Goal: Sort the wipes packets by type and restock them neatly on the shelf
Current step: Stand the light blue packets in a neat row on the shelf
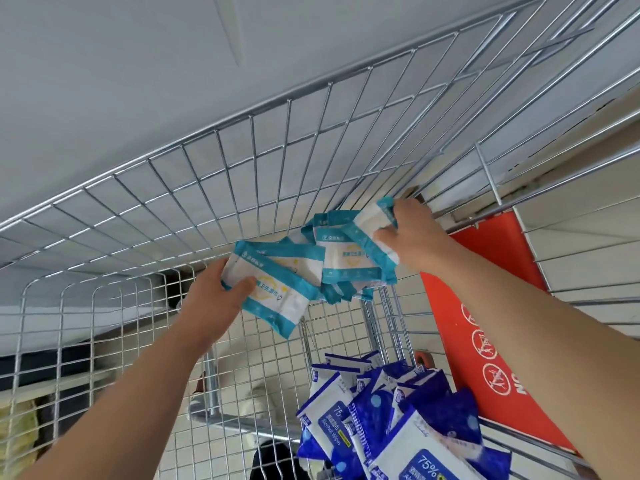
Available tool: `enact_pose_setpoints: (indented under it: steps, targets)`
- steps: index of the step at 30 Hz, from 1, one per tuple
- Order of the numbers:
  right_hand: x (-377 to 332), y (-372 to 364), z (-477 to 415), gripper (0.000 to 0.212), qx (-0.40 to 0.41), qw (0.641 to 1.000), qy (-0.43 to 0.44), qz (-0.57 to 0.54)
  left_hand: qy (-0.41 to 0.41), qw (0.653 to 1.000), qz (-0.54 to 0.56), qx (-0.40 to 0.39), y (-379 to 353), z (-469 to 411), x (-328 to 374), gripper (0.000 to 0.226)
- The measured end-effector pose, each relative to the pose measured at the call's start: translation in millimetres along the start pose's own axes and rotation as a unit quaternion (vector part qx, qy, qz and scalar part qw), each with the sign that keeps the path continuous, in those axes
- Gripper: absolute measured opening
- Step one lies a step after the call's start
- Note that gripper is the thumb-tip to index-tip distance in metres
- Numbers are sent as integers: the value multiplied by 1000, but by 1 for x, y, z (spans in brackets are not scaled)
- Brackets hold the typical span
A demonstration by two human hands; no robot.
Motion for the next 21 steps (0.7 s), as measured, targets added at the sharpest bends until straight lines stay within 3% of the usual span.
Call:
enact_pose_setpoints:
  steps: [3, 7, 17, 21]
  targets:
    - [-9, 0, 6, 14, -26, 999, 16, -33, 7, 1000, 10, 5, 4, 1, -6, 25]
    - [-23, -33, 19, 15, -88, 995, 35, 10, 14, 999, 46, 12, 2, 4, -8, 21]
    - [-30, -26, 42, 35, -17, 999, 24, -37, 16, 997, 69, -1, 5, 11, -19, 17]
    - [-46, -1, 67, 25, 36, 996, 22, -77, -3, 998, 59, 5, 23, 30, -13, 15]
Point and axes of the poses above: each hand's wrist, its own z-axis away from the middle knuckle, its own y-axis out of the back of the hand, x = y × z, the point moved 10 cm from there along -z, towards the middle knuckle, and after that the axes turned 11 degrees about -z, right-handed, at the moved point
